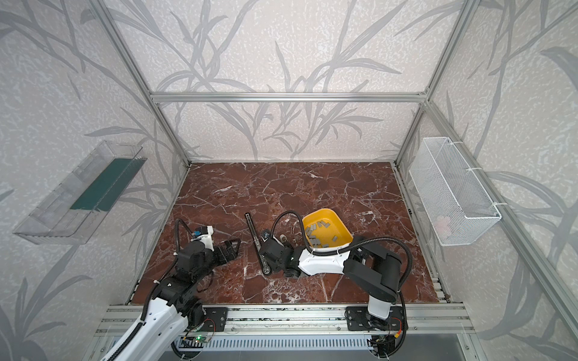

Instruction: Load the staples into the stapler

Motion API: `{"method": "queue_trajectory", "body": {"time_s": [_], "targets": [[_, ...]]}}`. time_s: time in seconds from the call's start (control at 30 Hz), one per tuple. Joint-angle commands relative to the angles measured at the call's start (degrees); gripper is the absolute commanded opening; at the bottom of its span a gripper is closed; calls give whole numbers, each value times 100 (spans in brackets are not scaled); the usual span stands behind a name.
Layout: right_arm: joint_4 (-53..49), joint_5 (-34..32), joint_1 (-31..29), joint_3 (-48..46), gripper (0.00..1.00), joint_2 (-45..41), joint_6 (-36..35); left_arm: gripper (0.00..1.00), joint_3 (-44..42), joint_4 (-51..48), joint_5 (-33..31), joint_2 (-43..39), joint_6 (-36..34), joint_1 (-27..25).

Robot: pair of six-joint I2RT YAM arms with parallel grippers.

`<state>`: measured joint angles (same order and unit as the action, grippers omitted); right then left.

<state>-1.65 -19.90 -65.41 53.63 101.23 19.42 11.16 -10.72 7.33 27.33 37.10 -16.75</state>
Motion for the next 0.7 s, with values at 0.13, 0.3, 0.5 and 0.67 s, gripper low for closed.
{"method": "queue_trajectory", "body": {"time_s": [0.13,0.3,0.5,0.67], "targets": [[-91,-4,21,126,7,-57,-13,99,18,53,-72,-53,27,-3],[-96,61,25,112,7,-105,6,99,17,50,-66,-53,25,-3],[-95,58,27,104,7,-154,15,99,18,52,-69,-53,25,-3],[-107,-27,20,69,7,-248,-8,99,18,48,-66,-51,25,-3]]}}
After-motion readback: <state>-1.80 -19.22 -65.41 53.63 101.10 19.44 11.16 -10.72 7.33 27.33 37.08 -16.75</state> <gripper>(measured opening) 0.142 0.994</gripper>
